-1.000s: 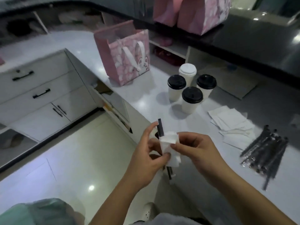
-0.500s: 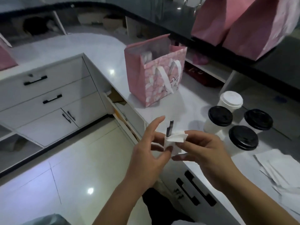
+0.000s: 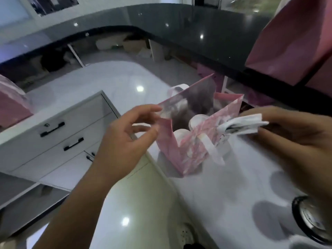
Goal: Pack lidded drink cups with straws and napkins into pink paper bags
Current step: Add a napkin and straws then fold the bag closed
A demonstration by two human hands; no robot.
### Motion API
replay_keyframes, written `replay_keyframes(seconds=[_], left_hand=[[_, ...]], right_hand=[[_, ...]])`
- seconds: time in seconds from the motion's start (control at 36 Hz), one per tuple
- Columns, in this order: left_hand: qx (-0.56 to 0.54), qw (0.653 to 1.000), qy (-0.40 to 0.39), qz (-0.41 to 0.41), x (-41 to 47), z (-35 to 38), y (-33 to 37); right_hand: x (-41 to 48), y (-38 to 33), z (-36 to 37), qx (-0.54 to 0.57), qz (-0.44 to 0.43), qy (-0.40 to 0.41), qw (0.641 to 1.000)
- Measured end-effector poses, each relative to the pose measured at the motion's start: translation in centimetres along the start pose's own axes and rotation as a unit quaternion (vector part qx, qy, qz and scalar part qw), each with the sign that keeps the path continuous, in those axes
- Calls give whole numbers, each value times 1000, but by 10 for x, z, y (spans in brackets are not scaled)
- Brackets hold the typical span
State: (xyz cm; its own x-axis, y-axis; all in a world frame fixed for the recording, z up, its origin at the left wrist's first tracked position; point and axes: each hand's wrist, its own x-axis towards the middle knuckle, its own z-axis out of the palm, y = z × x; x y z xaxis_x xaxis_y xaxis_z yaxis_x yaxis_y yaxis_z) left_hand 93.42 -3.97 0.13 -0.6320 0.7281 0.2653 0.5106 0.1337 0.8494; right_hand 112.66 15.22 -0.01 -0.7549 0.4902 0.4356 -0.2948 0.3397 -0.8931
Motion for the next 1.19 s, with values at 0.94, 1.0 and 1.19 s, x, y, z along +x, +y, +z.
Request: replay_keyframes(seconds=[0.94,1.0,1.19], left_hand=[[53,891,-444,80,282,-16,-114],[51,890,-443,95,289,-17,-119],[38,876,-458,147,316,-14,-127]], right_hand=[[183,142,118,-521,294,-272,754],[185,148,124,-523,305,-294,739],[195,142,128,-488,358,-274,748]])
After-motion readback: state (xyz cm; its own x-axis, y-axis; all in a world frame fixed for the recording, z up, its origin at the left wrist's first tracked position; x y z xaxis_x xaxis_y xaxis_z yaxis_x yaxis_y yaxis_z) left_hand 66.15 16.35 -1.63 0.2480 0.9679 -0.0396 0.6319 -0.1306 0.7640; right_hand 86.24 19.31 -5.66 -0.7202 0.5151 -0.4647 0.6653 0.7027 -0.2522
